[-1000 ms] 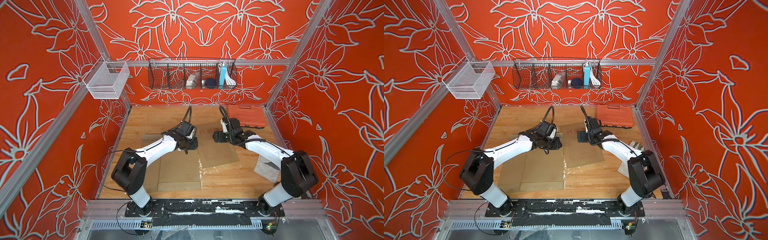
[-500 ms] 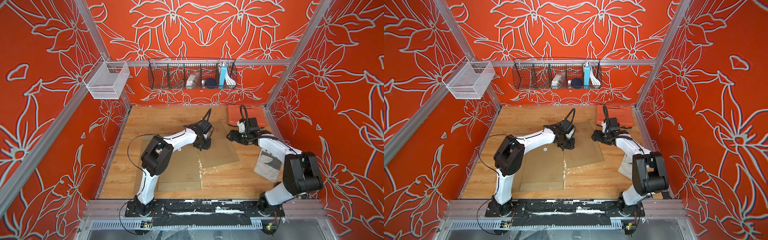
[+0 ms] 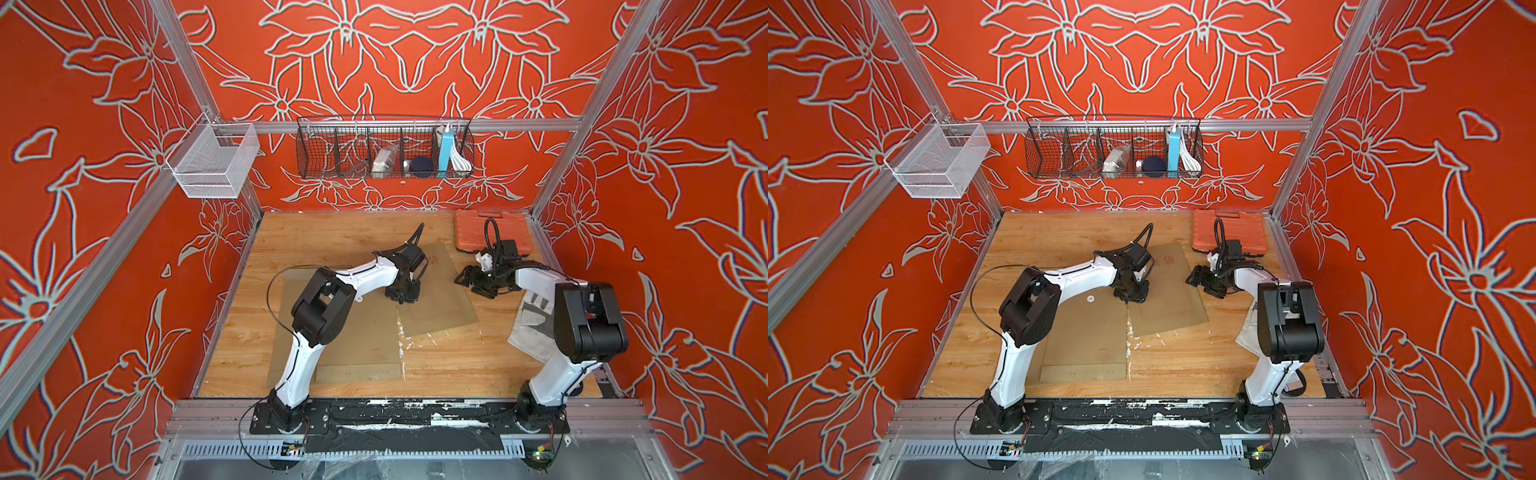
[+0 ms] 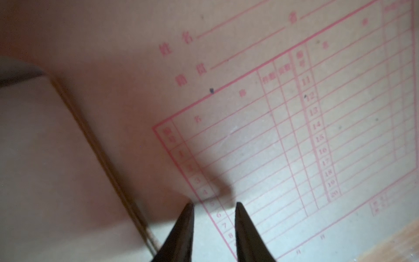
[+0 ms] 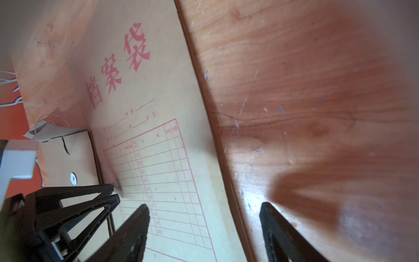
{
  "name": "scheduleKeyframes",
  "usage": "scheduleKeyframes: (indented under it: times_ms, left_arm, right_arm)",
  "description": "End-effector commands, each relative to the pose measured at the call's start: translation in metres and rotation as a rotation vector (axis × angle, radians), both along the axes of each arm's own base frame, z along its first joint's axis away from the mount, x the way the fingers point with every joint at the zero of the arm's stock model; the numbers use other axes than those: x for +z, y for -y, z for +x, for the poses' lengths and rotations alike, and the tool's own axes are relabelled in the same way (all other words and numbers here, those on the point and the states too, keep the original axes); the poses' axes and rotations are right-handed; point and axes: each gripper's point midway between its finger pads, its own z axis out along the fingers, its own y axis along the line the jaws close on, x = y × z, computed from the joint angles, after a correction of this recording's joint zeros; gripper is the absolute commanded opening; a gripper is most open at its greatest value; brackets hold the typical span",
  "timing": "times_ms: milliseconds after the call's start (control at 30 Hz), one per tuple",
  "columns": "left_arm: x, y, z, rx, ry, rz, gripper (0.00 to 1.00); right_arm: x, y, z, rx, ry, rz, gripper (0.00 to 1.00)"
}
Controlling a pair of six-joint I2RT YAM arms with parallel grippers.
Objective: Open the file bag
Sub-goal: Pick up the file bag from the center of the board.
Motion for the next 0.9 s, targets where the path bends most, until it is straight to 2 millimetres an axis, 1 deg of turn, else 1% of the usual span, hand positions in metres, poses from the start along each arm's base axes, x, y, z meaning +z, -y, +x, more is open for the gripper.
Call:
scheduleKeyframes:
  times_ms: [0, 300, 400, 700, 867]
  left_arm:
    - [-0.009, -0.006, -0.003, -0.012, -0.022, 0.041, 0.33]
    - [-0.017, -0.005, -0.003, -0.018, -0.036, 0.053, 0.33]
    - [-0.019, -0.005, -0.003, -0.023, -0.041, 0.054, 0.33]
    - [-0.024, -0.006, -0.003, -0.027, -0.048, 0.063, 0.33]
    - [-0.028, -0.005, -0.005, -0.029, -0.058, 0.063, 0.33]
  right_arm:
    - [0.01, -0.004, 0.013, 0.005, 0.018, 0.052, 0.79]
    - [0.001, -0.004, 0.019, 0.004, -0.014, 0.085, 0.78]
    - [-0.001, -0.008, 0.019, 0.013, -0.022, 0.107, 0.78]
    - [0.005, -0.022, 0.023, 0.039, -0.011, 0.217, 0.76]
    - [0.013, -0.025, 0.023, 0.05, 0.008, 0.241, 0.72]
